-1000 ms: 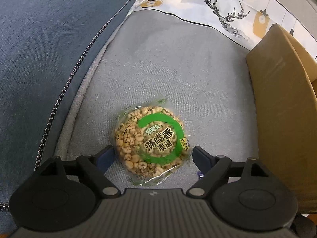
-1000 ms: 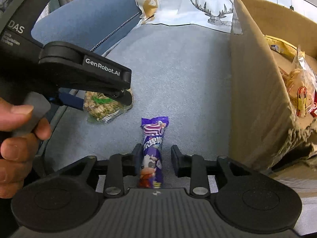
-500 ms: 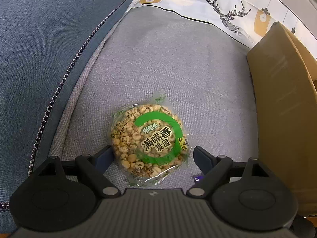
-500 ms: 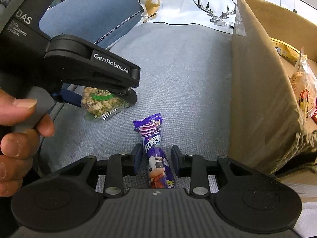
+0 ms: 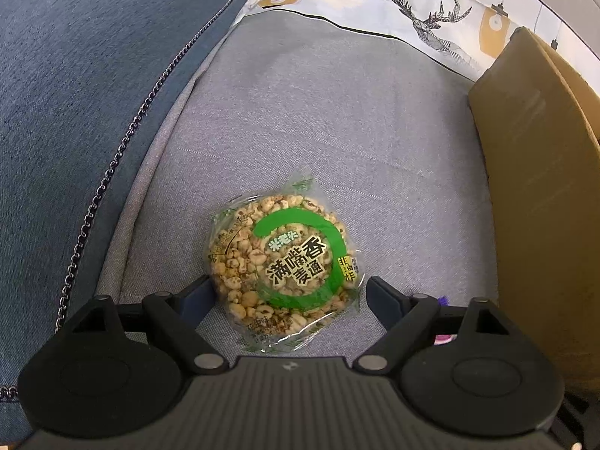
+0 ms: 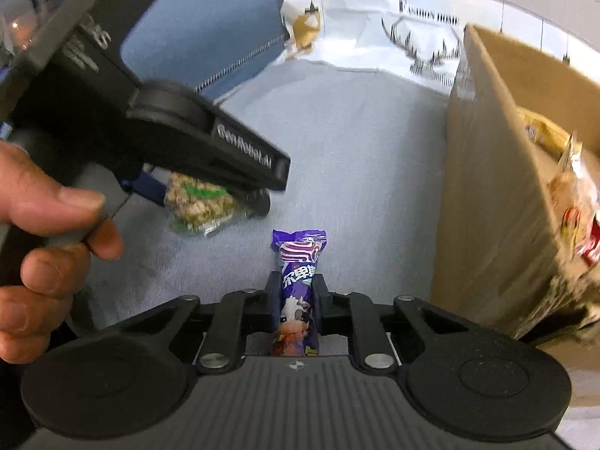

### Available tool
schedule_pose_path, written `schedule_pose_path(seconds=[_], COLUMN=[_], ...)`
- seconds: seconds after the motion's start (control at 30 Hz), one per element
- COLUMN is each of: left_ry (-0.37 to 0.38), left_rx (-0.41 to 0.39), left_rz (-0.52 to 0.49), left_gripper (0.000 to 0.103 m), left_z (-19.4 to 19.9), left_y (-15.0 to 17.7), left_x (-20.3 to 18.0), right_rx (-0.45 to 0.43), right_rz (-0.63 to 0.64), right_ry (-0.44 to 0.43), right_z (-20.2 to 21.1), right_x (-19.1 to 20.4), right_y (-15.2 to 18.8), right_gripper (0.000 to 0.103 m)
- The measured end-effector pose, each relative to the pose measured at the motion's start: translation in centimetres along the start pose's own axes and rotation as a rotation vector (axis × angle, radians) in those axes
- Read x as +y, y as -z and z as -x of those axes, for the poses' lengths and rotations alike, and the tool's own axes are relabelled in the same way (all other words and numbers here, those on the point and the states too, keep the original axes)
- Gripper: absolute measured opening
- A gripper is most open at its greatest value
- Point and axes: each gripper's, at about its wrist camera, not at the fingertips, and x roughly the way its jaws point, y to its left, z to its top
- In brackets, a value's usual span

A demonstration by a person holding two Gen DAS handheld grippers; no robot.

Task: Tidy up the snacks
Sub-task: 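Grasp the purple chocolate bar with the right gripper while the left gripper grasps the puffed-grain bag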

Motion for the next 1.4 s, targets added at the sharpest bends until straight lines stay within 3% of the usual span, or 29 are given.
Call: schedule_pose_path(seconds=[0.47, 1.4], left_ry=[-0.009, -0.017], left_rx=[-0.004, -0.018], left_rz=[-0.023, -0.047], left_gripper=[0.091, 0.082], left_z=[-0.2, -0.3], left_y=[0.0, 0.3], left_x=[-0.1, 0.1], right_rx=[0.073, 0.037], right_rz=[0.008, 0.000], right_ry=[0.010, 0.034], right_z=[-1.4, -0.9], right_x=[0.1, 0.6], right_y=[0.4, 0.5], right_gripper=[0.018, 0.017])
